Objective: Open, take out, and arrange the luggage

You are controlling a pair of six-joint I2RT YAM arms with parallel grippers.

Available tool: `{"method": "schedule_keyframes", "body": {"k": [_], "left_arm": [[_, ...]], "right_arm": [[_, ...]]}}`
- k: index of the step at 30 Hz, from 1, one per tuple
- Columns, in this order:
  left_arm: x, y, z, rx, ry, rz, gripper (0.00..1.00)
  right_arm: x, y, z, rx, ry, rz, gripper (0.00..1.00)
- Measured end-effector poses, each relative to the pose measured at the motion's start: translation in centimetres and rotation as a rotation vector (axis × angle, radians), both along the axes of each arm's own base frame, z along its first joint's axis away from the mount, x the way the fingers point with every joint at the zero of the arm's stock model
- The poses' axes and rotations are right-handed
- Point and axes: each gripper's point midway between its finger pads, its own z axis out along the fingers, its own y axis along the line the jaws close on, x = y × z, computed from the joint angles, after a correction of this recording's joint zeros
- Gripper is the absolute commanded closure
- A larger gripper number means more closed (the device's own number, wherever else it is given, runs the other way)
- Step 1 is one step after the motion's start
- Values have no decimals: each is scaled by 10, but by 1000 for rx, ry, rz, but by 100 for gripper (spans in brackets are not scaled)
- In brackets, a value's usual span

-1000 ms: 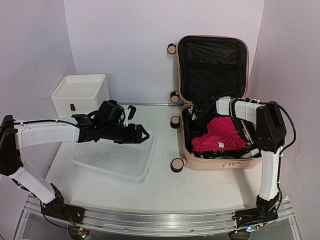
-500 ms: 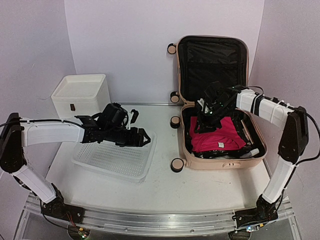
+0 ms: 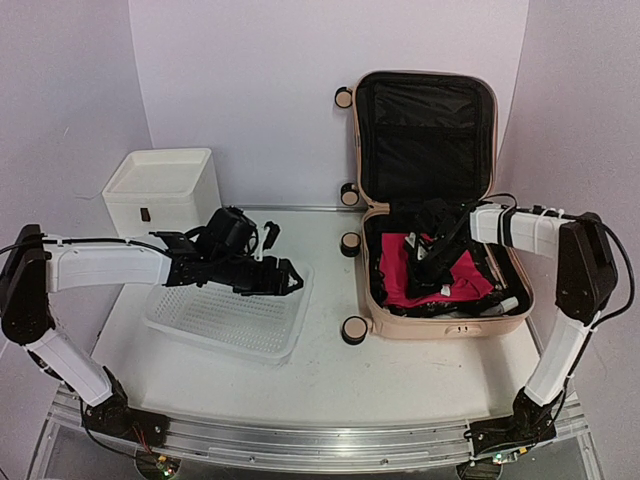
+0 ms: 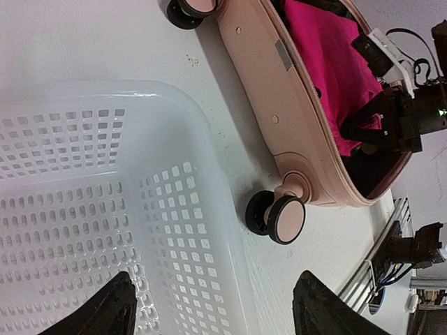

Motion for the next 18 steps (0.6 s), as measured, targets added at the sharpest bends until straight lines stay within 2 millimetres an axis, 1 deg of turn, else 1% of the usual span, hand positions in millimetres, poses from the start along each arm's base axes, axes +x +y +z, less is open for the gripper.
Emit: {"method": "schedule_keyframes", "body": {"k": [4,8,10,12,15,18], "left_arm": [[-1,-3,-15,18,36,-2,24],[-4,-5,-38,55,80,-3,25],[-8,-6,-47,65,94,-6,28],[-10,-8,-53,66,109,-5,32],[-11,-17,-54,43,110,-15,38],[-14,-27,-60,25,122,-32,39]], "right_arm": [[0,-8,3,-29,-29,10,82],[0,-6,6,-20,-26,13,73],[1,-5,11,-16,-24,11,69],[2,-6,20,-14,-31,8,65],[3,-6,41,-12,-59,14,61],[0,-7,62,-2,-97,23,59]]}}
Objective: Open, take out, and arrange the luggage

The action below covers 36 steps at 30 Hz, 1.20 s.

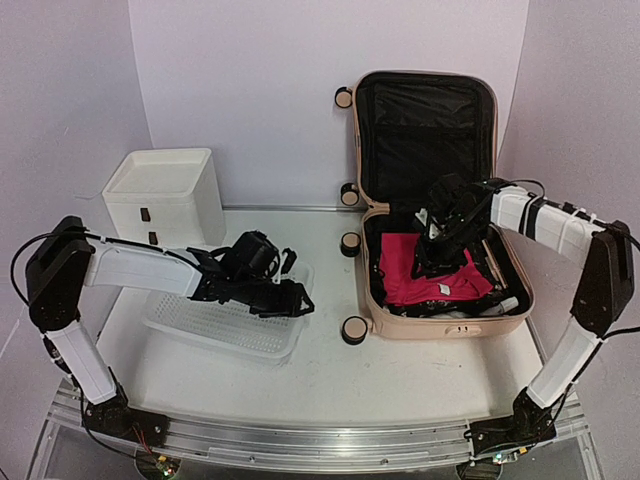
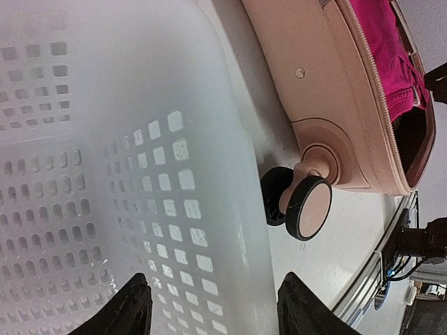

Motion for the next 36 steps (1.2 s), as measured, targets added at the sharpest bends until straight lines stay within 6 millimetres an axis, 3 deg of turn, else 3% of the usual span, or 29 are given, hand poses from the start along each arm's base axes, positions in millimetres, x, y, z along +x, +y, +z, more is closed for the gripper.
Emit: {"method": "schedule_keyframes", "body": {"k": [4,8,15,19,21,24,28,36], "left_arm": [[-2,-14,-13,-10,38,-23,43],[11,-45,-5,-85,46,-43,45],[35,-87,5,-183,38,-67,35],[41,-100,14,-225,39,-88,35],[42,-102,17,-239,34,-97,34],[42,-100,18,-242,27,-99,34],[31,-83,20,-224,20,-102,33],[12,-48,49,-231,-49,-88,33]], "right_arm": [[-8,1,11,5,-9,12,57],[-15,5,8,-7,6,28,53],[-13,20,5,-62,-14,73,49],[-4,31,-1,-118,-37,111,61],[0,35,-7,-150,-43,134,68],[4,39,-17,-191,-43,157,69],[5,39,-30,-240,-31,178,64],[13,39,-44,-356,-62,206,50]]}}
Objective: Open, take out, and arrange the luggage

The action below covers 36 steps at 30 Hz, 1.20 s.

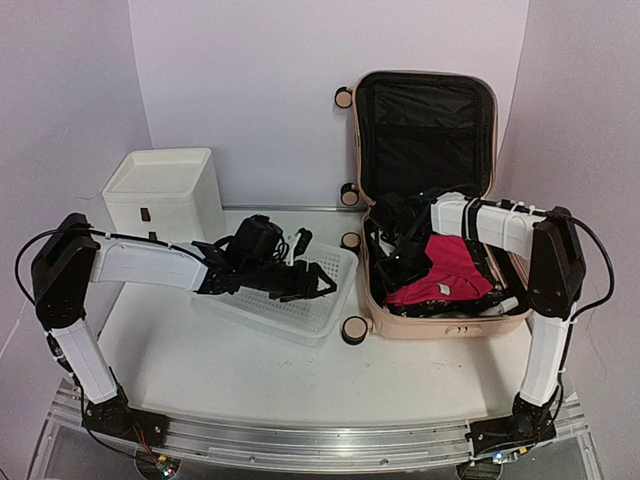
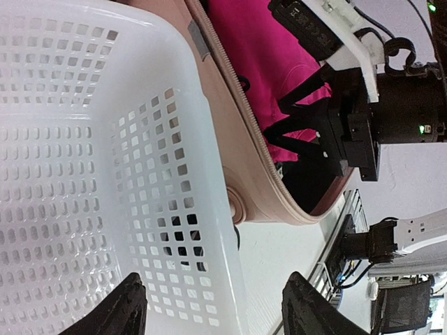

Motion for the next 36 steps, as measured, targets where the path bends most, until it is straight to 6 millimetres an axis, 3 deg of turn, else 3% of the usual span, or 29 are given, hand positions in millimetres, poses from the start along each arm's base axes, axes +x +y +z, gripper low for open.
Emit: {"method": "schedule_keyframes", "body": {"k": [8,14,17,25,31,36], "left_arm": [[-10,21,-28,67,32,25,33],[-9,22,-29,74,29,38,32],[-7,24,-31,81,28,52,32],[-10,27,-39,96,43,63,32],[-16,24,-41,107,44,66,31],[-21,22,-43,114,39,64,31]], "right_arm": [[7,-1,-14,-113,-48,13,40],[10,1,-17,-146,-74,16,28],[12,1,-19,-177,-97,23,28],[22,-8,-20,-263,-179,46,47],[27,-9,-20,-288,-214,69,75],[30,-8,-18,-286,-229,73,87]]}}
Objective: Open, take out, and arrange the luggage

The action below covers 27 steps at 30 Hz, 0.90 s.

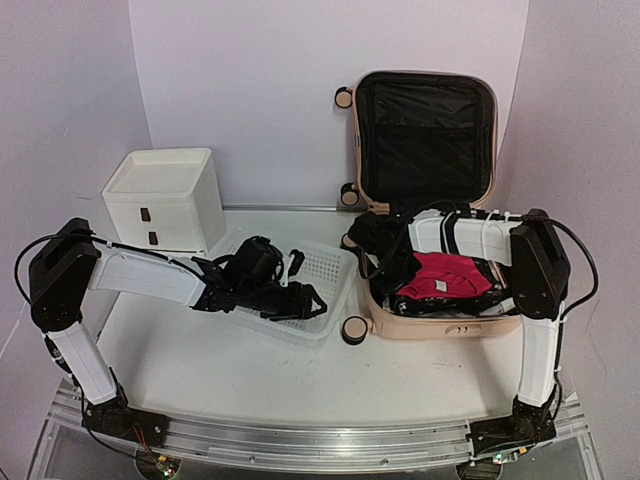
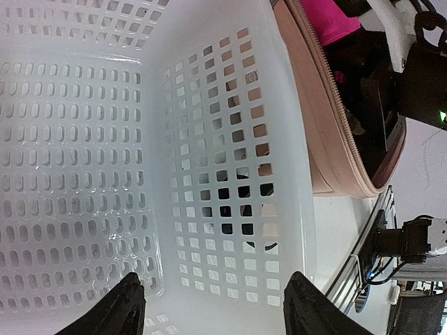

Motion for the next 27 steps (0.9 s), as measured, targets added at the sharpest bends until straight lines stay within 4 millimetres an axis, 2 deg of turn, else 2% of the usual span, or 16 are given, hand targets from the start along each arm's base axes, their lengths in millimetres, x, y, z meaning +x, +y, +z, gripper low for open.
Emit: {"method": "schedule_keyframes", "body": {"k": [3,10,14,17,21,23,27], "left_arm": [[-1,0,0,1,4,5,31],[-6,-2,-3,17,7,17,29],[-14,-6,-5,25,11,-1,28],[-17,-6,-7,32,16,-5,28],[-17,-6,-9,36,18,-7,28],[-17,-6,-10,37,19,-7,28],[-17,-6,-10,38,20,-7,27]], "right_arm": [[-1,0,3,9,-6,6,94],[-2,1,13,53,3,37,97],[-3,1,15,78,23,51,92],[-2,0,12,99,39,51,83],[-2,-1,13,132,52,45,83],[-1,-1,13,140,56,43,76],[-1,-2,13,144,61,47,75]]}}
